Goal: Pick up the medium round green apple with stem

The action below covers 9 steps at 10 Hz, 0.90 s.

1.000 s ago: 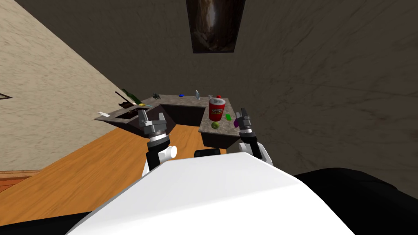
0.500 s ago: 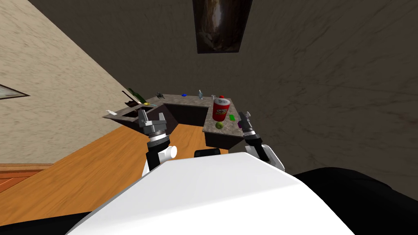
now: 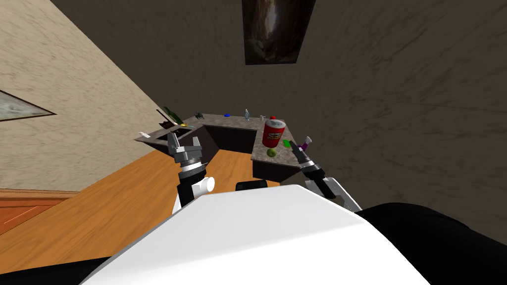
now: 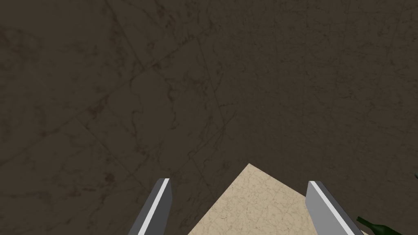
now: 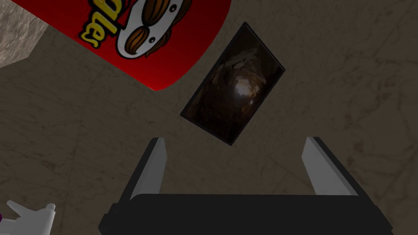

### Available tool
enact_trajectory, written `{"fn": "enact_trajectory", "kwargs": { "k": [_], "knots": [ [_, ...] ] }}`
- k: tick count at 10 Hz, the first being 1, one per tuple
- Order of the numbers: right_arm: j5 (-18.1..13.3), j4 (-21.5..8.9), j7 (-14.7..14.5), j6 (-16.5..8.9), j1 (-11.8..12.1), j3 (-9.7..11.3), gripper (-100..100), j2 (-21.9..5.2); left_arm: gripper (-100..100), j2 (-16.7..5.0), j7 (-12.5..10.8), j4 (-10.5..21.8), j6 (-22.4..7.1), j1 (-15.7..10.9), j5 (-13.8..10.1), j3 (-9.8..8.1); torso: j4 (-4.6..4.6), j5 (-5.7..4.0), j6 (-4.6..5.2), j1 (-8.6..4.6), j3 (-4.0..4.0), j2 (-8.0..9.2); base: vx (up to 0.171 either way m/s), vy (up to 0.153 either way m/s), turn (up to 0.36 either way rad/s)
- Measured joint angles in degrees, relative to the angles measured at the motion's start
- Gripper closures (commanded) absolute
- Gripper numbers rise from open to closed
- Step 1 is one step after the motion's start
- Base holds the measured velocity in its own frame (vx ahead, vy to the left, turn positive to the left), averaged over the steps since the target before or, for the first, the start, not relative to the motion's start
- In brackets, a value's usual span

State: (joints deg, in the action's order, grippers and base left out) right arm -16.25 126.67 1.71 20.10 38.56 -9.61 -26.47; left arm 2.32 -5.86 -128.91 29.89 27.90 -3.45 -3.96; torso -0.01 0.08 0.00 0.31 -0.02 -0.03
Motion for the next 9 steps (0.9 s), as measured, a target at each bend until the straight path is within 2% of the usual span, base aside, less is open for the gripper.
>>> {"fn": "enact_trajectory", "kwargs": {
  "k": [4, 6, 9],
  "knots": [
    [-2.9, -1.8, -0.9, -0.4, 2.6, -2.0, -100, -5.3, 0, 0.0, 0.0, 0.0, 0.0, 0.0, 0.0, 0.00, 0.01, -0.03, 0.00, -0.10, 0.01, 0.01, 0.008, 0.065, 0.047],
    [-5.0, -4.0, -1.5, -0.6, 4.1, -3.6, -100, -8.9, 0, 0.0, 0.0, 0.0, 0.0, 0.0, 0.0, 0.00, 0.00, 0.01, -0.01, 0.09, 0.00, 0.00, 0.016, 0.104, 0.068],
    [-7.9, -4.7, -2.4, -2.0, 7.6, -5.6, -100, -14.4, 0, 0.0, 0.0, 0.0, 0.0, 0.0, 0.0, 0.00, -0.01, 0.00, -0.01, 0.03, -0.02, -0.03, 0.024, 0.084, 0.066]
  ]
}}
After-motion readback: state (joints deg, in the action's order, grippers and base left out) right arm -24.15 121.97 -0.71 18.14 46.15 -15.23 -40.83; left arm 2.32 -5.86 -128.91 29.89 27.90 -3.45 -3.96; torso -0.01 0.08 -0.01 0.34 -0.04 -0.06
